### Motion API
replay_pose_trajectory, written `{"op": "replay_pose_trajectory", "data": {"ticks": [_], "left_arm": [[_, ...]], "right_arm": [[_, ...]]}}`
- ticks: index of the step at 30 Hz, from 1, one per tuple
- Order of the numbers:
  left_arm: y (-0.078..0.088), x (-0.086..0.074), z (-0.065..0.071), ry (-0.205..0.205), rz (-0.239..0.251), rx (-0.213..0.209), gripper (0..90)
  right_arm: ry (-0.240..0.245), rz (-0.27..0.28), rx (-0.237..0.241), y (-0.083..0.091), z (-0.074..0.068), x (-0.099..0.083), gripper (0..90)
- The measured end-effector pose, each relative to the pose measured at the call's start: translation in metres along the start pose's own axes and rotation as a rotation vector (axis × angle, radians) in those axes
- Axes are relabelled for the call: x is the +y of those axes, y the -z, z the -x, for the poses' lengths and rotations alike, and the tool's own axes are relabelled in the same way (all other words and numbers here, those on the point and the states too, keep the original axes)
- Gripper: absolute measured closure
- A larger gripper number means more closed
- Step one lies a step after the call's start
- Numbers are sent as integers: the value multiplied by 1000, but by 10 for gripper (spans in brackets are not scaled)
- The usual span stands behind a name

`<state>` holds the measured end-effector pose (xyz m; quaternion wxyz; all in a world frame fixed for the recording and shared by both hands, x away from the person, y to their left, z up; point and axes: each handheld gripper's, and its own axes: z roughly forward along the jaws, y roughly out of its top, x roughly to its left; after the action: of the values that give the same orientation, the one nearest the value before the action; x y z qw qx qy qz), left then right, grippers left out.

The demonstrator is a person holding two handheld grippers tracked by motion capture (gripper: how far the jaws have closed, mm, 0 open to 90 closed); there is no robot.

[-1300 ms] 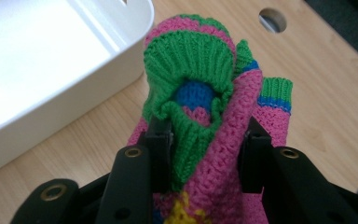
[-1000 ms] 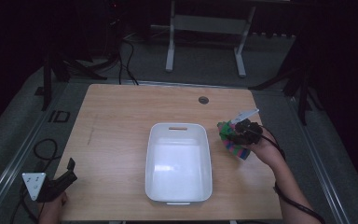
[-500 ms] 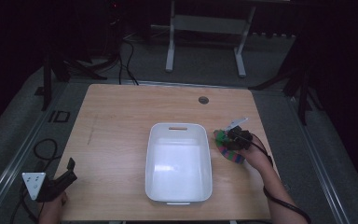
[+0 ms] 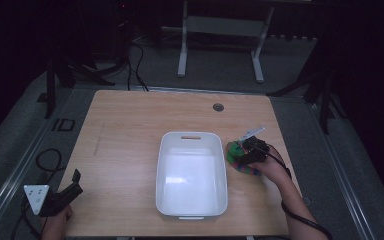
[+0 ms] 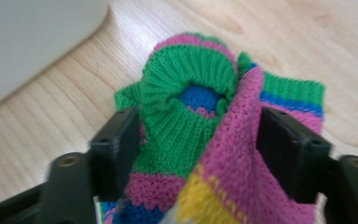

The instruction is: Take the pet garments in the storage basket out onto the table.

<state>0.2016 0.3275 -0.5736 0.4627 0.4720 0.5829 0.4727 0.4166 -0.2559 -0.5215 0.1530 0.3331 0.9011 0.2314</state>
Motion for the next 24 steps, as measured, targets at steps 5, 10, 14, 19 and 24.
{"op": "replay_pose_trajectory", "data": {"ticks": [5, 10, 14, 19, 24], "left_arm": [[0, 0, 0, 0, 0, -1, 18], [0, 0, 0, -1, -1, 0, 18], [0, 0, 0, -3, 0, 1, 18], [0, 0, 0, 0, 0, 0, 18], [0, 0, 0, -1, 0, 0, 18]], "right_arm": [[-8, 44, -6, 17, 0, 0, 194], [-37, 105, 11, 40, 2, -10, 136], [-75, 156, 22, 57, 4, -28, 134], [-132, 205, -12, 65, 5, -51, 127], [-189, 244, -70, 70, 5, -75, 126]]}}
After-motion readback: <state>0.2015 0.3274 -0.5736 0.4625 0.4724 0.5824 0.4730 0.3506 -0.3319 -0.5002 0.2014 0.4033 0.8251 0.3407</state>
